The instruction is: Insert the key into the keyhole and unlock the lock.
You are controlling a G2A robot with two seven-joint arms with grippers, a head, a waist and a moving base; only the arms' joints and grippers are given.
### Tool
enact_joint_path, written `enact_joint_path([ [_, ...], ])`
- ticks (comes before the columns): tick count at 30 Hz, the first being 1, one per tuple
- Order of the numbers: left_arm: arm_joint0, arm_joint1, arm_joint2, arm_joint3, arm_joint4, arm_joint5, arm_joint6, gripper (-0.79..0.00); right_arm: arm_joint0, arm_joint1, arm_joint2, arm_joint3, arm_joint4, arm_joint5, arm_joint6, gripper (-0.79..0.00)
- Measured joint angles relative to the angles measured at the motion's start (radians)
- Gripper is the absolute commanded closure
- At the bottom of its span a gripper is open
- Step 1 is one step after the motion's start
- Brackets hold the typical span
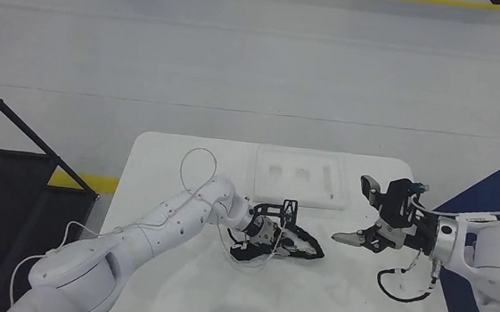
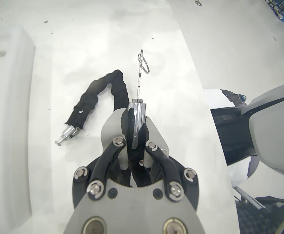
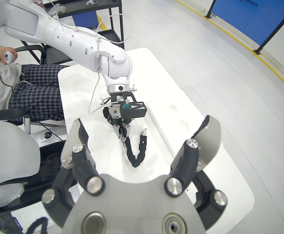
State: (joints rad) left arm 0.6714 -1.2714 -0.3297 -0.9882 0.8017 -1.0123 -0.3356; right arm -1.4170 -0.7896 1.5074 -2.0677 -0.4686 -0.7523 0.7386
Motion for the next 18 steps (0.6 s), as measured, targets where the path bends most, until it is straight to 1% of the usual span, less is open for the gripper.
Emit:
enact_joint_path([
  [1, -0.005, -0.005, 0.012, 0.009, -0.009, 0.000, -0.005, -0.785, 0.002, 0.000, -0.003, 0.003, -0.001, 0.000, 0.000, -0.785],
  [5, -0.029, -0.025, 0.062, 0.044, -0.064, 0.000, -0.021, -0.785, 0.012, 0.000, -0.023, 0.018, -0.003, -0.003, 0.002, -0.785],
  [8, -0.049, -0.036, 0.082, 0.067, -0.095, 0.000, -0.014, -0.785, 0.026, 0.000, -0.042, 0.032, -0.012, -0.014, 0.013, -0.785],
  [11, -0.073, -0.040, 0.090, 0.078, -0.106, 0.000, 0.011, -0.785, 0.050, -0.002, -0.067, 0.061, -0.013, -0.035, 0.010, -0.785],
  [14, -0.103, -0.035, 0.093, 0.077, -0.109, 0.000, 0.045, -0.785, 0.083, -0.005, -0.097, 0.106, -0.019, -0.066, -0.005, -0.785],
  [18, -0.153, -0.014, 0.094, 0.072, -0.106, 0.000, 0.087, -0.785, 0.148, -0.011, -0.143, 0.177, -0.031, -0.125, -0.036, -0.785],
])
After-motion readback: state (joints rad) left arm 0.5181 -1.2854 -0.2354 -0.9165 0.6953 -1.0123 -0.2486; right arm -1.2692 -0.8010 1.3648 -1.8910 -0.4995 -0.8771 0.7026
